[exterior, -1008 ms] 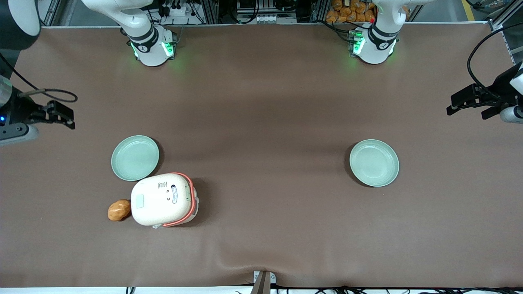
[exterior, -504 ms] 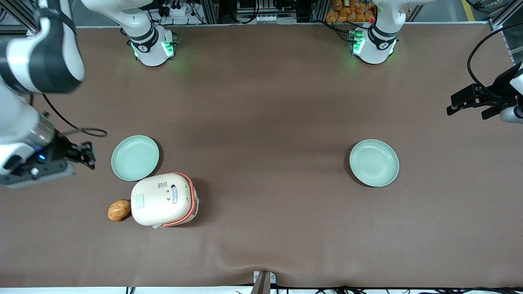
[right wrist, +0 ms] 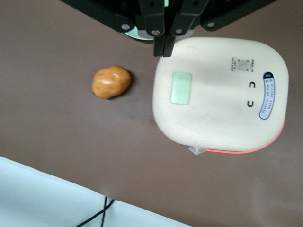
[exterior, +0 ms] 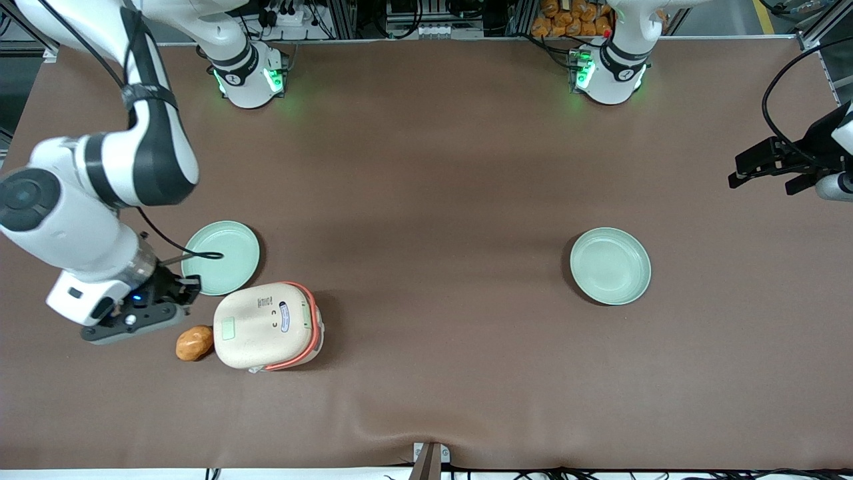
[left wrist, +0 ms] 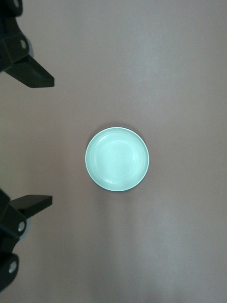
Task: Press rice cooker button with right arm
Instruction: 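Move the right gripper over the rice cooker's green button panel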
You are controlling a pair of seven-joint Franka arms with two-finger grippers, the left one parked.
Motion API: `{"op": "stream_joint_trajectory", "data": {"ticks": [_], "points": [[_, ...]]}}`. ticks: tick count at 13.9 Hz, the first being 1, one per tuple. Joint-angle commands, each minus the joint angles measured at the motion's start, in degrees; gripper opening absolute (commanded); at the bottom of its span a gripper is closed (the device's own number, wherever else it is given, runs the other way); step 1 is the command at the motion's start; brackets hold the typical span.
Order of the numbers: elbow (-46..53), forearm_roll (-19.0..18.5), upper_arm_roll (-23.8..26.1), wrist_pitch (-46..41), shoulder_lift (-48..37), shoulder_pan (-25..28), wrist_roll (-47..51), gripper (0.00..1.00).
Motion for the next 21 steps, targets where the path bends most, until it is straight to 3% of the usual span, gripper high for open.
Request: {"op": "stream_joint_trajectory", "data": {"ticks": [1,21], "points": [[0.62,2.34,-0.27,2.06,2.21,0.17,0.43,0.0],[0.26,2.43,-0.27,8.49,8.63,1.23,0.34,0.0]]}}
